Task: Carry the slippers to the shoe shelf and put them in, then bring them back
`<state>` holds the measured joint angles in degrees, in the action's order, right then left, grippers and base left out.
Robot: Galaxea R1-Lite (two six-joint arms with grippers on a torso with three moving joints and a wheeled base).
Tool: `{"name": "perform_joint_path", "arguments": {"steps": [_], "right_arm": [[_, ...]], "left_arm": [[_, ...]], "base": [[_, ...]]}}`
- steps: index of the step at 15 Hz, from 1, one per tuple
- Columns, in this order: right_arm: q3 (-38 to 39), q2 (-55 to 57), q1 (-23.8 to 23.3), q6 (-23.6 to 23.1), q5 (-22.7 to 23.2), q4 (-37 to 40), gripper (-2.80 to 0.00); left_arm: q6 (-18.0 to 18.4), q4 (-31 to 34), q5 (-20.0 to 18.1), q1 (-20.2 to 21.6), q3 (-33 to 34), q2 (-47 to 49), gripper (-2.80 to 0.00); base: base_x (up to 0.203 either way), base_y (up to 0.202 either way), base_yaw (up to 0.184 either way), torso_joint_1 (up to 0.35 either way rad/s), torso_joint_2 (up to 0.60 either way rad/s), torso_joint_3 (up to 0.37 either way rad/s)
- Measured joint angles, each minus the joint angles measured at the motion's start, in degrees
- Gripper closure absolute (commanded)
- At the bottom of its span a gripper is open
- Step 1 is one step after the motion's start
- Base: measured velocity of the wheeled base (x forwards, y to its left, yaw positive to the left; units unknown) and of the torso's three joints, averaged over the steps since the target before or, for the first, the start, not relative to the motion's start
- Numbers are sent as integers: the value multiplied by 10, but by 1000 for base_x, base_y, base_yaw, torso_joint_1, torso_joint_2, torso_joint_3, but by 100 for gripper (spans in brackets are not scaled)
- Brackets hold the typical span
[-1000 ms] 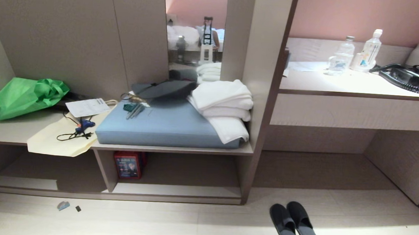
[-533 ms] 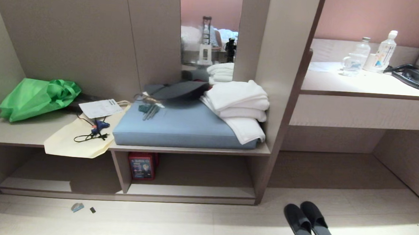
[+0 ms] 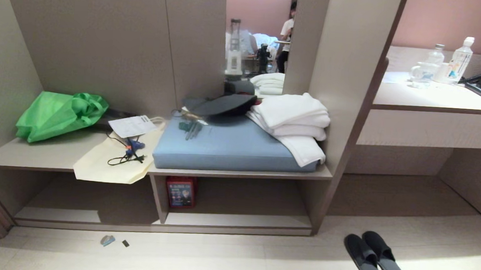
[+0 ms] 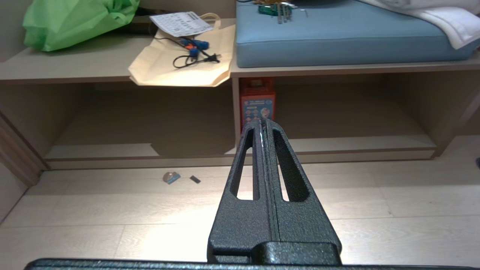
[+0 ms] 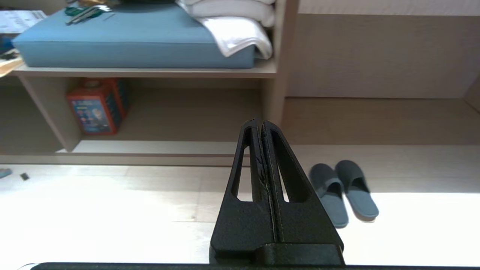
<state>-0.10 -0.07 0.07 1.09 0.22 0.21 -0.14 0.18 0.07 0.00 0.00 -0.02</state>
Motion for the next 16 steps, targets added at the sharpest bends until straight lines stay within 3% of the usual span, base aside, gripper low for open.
{"name": "perform_joint_path", "arguments": {"steps": [11, 16], "right_arm": [[0, 0, 0, 0, 0, 0, 0], [0, 0, 0, 0, 0, 0, 0]], "left_arm": [[0, 0, 0, 0, 0, 0, 0], [0, 0, 0, 0, 0, 0, 0]], "base": [[-5, 17, 0, 2, 1, -1], [-188, 0, 2, 3, 2, 3]]}}
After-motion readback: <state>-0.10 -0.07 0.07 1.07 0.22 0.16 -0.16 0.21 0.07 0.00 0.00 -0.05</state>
